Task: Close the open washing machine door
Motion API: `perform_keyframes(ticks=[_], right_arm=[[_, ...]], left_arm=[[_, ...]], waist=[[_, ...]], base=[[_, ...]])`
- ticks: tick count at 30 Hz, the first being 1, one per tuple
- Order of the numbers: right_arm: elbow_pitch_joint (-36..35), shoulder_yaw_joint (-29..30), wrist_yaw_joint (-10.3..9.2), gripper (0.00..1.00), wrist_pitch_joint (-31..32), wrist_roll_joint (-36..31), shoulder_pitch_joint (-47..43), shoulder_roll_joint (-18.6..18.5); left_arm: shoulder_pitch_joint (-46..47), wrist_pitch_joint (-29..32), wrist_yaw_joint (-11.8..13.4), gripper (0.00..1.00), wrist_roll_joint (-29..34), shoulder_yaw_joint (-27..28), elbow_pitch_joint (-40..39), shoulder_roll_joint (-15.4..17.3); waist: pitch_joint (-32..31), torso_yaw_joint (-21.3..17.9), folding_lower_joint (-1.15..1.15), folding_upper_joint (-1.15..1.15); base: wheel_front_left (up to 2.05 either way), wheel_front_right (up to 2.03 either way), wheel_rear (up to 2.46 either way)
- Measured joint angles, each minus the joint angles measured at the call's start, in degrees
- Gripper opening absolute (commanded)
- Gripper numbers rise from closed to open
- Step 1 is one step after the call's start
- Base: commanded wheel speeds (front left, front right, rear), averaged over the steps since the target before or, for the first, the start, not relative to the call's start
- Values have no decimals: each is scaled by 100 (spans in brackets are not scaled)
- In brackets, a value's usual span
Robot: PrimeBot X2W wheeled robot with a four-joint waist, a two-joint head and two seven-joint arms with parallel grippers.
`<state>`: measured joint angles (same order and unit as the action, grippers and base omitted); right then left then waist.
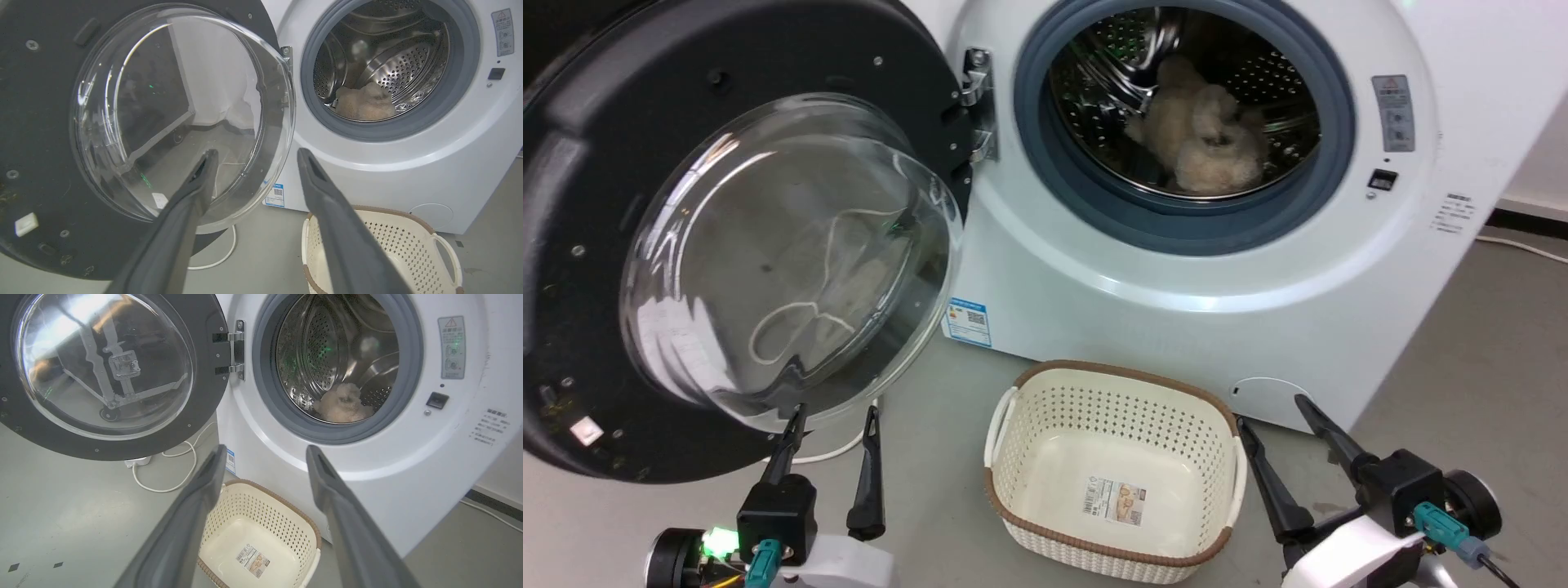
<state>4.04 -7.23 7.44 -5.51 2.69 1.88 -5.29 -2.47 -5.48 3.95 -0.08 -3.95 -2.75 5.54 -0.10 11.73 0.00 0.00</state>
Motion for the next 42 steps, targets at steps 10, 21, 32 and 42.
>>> perform_keyframes(ticks=[10,21,32,42], right_arm=[[94,-164,0,100,-121,94,11,-58],[197,-290,0,100,-256,144,22,-112],[358,-605,0,100,-478,263,24,-189],[425,-699,0,100,-580,321,52,-219]], left_arm=[[-33,-120,144,100,0,-104,-74,75],[-60,-266,252,100,-9,-231,-100,155],[-136,-477,403,100,-56,-390,-124,219],[-170,-584,318,0,-323,-405,-309,185]], waist=[[7,240,0,0],[9,525,0,0],[54,982,0,0],[85,1238,0,0]], base=[[-1,-1,-1],[0,0,0],[0,0,0],[0,0,0]])
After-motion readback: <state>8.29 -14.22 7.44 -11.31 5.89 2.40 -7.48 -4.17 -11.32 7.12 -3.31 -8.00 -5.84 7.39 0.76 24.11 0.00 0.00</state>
